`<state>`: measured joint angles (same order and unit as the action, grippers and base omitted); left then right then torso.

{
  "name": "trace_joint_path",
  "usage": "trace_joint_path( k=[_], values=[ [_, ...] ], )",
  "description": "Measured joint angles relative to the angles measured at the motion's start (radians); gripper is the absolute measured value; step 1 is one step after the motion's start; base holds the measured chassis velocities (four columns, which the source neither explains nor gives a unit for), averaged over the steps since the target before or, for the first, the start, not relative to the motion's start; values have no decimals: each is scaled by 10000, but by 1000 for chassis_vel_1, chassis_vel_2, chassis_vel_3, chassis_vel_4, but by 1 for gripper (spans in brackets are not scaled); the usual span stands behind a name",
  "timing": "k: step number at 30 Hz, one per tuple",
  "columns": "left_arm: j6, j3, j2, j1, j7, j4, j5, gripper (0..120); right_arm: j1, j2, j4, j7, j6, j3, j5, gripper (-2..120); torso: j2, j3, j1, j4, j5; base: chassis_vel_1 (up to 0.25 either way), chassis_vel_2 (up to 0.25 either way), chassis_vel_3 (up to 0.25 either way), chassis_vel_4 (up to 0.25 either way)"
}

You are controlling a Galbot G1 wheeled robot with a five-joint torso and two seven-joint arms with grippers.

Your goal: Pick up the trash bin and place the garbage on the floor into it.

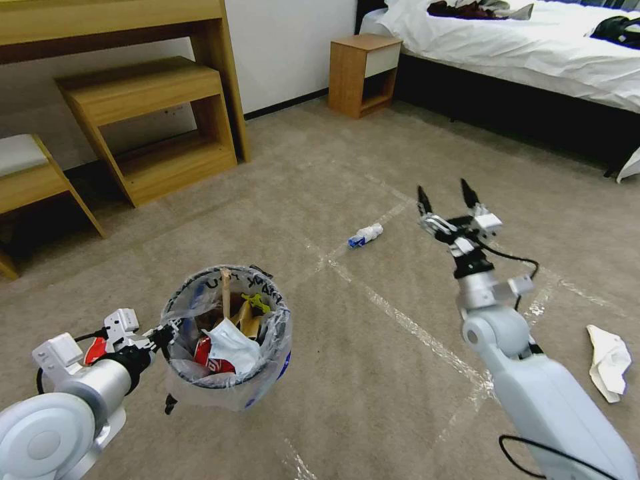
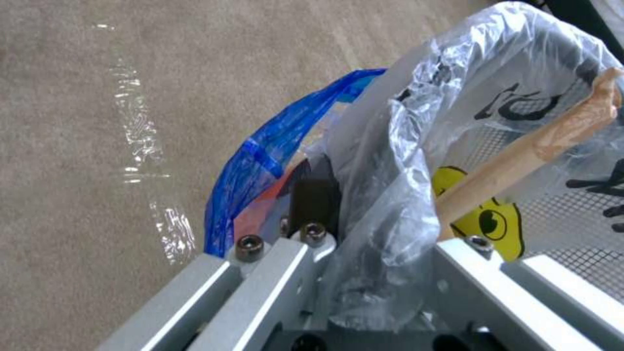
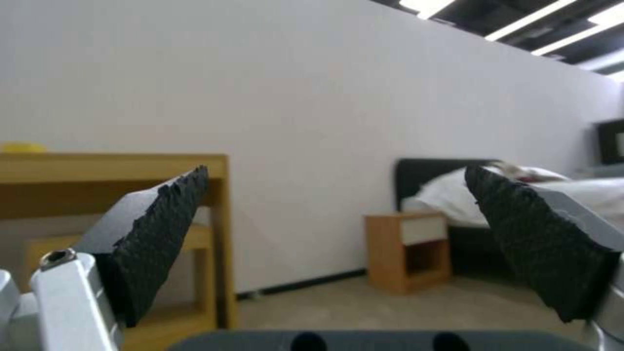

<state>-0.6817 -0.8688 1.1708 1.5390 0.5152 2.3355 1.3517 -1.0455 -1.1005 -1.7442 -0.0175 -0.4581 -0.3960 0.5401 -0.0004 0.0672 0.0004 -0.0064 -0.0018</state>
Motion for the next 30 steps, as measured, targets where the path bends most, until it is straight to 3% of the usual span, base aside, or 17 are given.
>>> trace_joint_path(
  k=[7,13,30],
  values=[
    [-3,-37,198,97,2,65,-87,0,-892,-1191,-226,331,-151,-833,-1192,100,0,0,0,2,-3,0,0,0,0],
    [-5,-41,429,115,-2,130,-144,0,-1891,-2240,-551,403,-837,-1270,-2775,100,0,0,0,0,-2,0,0,0,0],
    [-22,-110,695,257,-20,290,-225,0,-2538,-3400,-301,17,-1735,-1743,-3746,100,0,1,0,2,-2,0,0,0,0]
  ],
)
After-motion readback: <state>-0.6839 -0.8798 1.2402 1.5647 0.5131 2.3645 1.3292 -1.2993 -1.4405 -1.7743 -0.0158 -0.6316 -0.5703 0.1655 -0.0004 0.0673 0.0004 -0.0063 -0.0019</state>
